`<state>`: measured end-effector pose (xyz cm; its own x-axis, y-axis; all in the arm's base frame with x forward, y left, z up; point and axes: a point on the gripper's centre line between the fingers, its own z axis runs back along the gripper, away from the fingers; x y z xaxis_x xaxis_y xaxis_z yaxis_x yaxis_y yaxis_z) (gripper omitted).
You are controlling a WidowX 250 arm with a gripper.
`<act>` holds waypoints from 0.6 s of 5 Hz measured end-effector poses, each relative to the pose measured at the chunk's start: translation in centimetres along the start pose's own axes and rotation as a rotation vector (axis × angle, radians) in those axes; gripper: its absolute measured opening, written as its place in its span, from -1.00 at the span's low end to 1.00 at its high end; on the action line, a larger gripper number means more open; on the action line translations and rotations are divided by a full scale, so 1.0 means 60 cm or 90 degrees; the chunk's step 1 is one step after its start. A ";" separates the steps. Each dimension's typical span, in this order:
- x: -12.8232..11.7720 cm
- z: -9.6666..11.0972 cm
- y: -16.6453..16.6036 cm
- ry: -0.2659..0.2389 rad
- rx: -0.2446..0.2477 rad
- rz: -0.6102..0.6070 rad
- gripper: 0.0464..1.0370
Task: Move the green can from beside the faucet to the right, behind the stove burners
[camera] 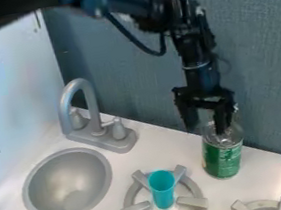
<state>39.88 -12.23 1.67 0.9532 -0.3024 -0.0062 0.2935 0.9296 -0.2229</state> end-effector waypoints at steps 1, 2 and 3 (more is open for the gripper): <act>-0.024 0.052 0.001 -0.032 0.040 -0.010 0.93; -0.066 0.089 -0.005 -0.017 0.074 -0.038 0.93; -0.124 0.067 -0.038 0.019 0.113 -0.089 0.93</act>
<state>32.40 -11.24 6.18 0.9008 -0.4339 -0.0161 0.4327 0.9002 -0.0482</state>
